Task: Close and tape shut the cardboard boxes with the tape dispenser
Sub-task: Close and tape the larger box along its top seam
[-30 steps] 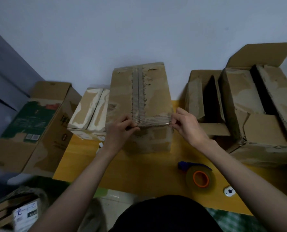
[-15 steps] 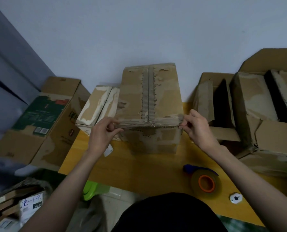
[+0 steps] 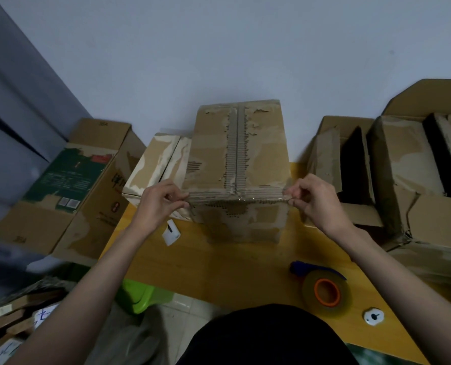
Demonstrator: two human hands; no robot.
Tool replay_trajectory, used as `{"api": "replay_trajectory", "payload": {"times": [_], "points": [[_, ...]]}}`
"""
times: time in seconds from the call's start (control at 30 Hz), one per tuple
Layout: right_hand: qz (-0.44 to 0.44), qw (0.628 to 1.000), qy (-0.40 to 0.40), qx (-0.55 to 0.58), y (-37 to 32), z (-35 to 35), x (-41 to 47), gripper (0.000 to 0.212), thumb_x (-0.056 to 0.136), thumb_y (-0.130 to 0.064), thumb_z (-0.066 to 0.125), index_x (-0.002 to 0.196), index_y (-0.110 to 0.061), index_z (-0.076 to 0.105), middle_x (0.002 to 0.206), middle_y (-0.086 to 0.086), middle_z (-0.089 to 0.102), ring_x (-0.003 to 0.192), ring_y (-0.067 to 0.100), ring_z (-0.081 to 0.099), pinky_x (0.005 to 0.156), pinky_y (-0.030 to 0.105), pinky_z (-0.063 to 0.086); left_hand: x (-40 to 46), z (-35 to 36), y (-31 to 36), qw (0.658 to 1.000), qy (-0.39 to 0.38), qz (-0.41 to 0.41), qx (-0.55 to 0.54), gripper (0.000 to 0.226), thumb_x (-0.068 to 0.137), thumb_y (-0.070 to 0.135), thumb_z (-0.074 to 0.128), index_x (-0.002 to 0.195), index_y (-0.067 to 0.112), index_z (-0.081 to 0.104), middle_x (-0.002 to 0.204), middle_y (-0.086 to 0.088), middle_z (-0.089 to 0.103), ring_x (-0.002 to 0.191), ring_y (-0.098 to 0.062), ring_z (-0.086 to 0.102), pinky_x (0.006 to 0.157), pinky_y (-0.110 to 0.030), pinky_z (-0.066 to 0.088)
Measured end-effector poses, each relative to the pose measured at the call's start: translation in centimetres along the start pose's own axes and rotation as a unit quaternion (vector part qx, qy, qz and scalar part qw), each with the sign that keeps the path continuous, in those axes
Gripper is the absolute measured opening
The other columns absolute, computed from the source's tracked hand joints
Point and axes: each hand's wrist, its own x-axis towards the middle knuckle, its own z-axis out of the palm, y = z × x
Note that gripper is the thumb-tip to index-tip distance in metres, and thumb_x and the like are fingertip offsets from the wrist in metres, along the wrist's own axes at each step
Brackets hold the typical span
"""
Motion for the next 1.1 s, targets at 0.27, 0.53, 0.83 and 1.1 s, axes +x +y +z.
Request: {"api": "replay_trajectory", "payload": {"times": [0.27,0.53,0.83,1.1], "points": [[-0.015,0.999,0.040,0.009,0.6,1.4,-0.2,0.019,0.083,-0.009,0.077,0.085,-0.022,0.064,0.098,-0.001,0.052,0.083,0.010,0.059,0.081,0.026,0.056,-0.5,1.4,-1.4,0.992,0.024,-0.036,-0.120,0.010,0.084,0.011,0.078,0.088,0.018,0.072,0.088,-0.007,0.065,0.094,-0.028,0.068,0.090,-0.035,0.055],[0.061,0.995,0.074,0.025,0.8,2.9,0.6,0.021,0.081,-0.020,0.081,0.076,-0.023,0.061,0.091,-0.004,0.049,0.084,0.008,0.052,0.079,0.031,0.050,-1.1,4.8,-0.2,0.978,0.139,-0.082,-0.130,0.024,0.084,0.023,0.077,0.081,0.008,0.059,0.086,-0.010,0.055,0.088,-0.025,0.062,0.083,-0.034,0.052],[0.101,0.981,0.075,0.150,0.1,2.7,0.5,0.022,0.082,-0.040,0.077,0.068,-0.038,0.061,0.080,-0.007,0.061,0.084,0.018,0.059,0.074,0.038,0.053,-1.1,5.3,0.0,0.962,0.154,-0.139,-0.175,0.037,0.082,0.053,0.076,0.081,0.022,0.056,0.088,-0.007,0.055,0.088,-0.026,0.062,0.085,-0.048,0.056],[0.178,0.963,0.057,0.192,0.3,3.4,1.5,0.019,0.083,-0.039,0.073,0.075,-0.034,0.057,0.088,0.008,0.061,0.086,0.028,0.060,0.076,0.058,0.055,-0.3,5.5,0.3,0.952,0.157,-0.172,-0.199,0.031,0.088,0.036,0.072,0.084,0.012,0.053,0.093,-0.009,0.063,0.089,-0.027,0.062,0.083,-0.054,0.051]]}}
